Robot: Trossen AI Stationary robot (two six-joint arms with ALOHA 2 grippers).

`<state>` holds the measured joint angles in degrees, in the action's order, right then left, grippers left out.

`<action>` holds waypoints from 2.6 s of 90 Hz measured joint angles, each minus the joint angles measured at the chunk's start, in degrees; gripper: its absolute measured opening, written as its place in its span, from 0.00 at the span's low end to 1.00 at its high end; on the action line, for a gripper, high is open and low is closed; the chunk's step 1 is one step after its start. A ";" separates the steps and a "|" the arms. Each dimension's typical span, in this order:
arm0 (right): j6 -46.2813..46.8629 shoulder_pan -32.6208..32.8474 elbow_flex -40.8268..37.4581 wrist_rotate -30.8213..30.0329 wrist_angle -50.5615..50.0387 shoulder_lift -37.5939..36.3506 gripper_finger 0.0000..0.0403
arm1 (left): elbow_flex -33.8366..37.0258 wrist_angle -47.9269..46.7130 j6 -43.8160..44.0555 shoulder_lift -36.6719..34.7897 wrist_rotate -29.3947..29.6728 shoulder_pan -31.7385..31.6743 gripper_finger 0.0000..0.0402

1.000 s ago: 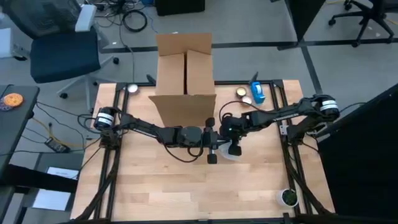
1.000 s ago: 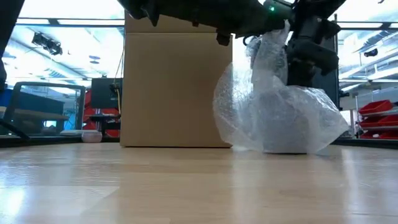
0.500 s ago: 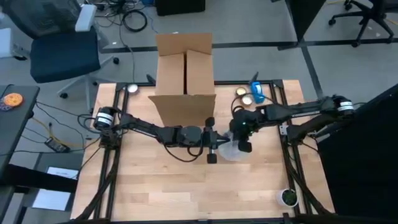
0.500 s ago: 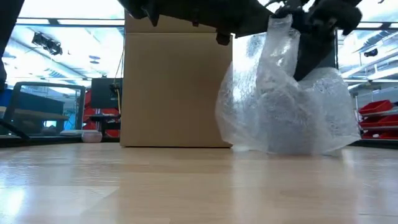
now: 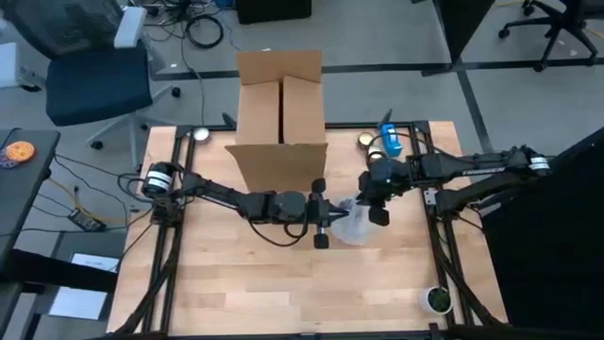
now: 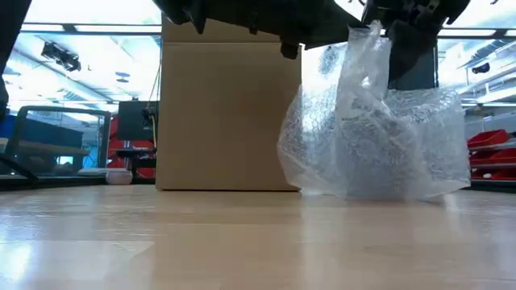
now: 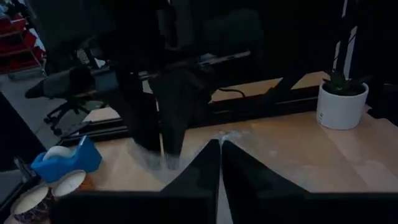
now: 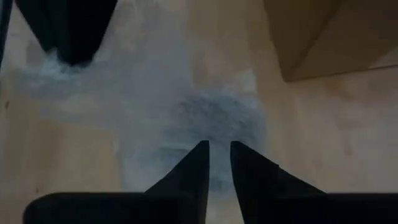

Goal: Wrap mug
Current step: Wrap the blue mug with bubble wrap

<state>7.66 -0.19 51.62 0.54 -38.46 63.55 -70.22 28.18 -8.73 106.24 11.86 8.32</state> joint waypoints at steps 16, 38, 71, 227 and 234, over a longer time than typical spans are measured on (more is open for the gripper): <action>-1.38 0.07 0.00 1.01 1.62 8.01 0.05 | 0.00 0.19 0.00 0.01 0.00 0.00 0.00; -6.18 -1.29 0.24 2.45 4.46 22.49 0.00 | 0.00 0.17 0.00 0.01 0.00 0.04 0.00; -8.10 -2.51 0.00 3.78 5.38 24.31 0.00 | 0.00 0.07 0.00 0.01 0.04 0.07 0.00; 6.11 11.73 0.09 -3.40 14.32 -0.43 0.00 | -0.24 8.17 10.34 4.17 -1.33 -5.44 0.00; 6.02 12.74 0.09 -5.45 15.04 0.34 0.00 | -0.24 9.40 10.55 5.30 -1.33 -5.49 0.00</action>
<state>13.68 12.55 51.70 -4.92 -23.41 63.89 -70.46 37.59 1.81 111.54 10.52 2.83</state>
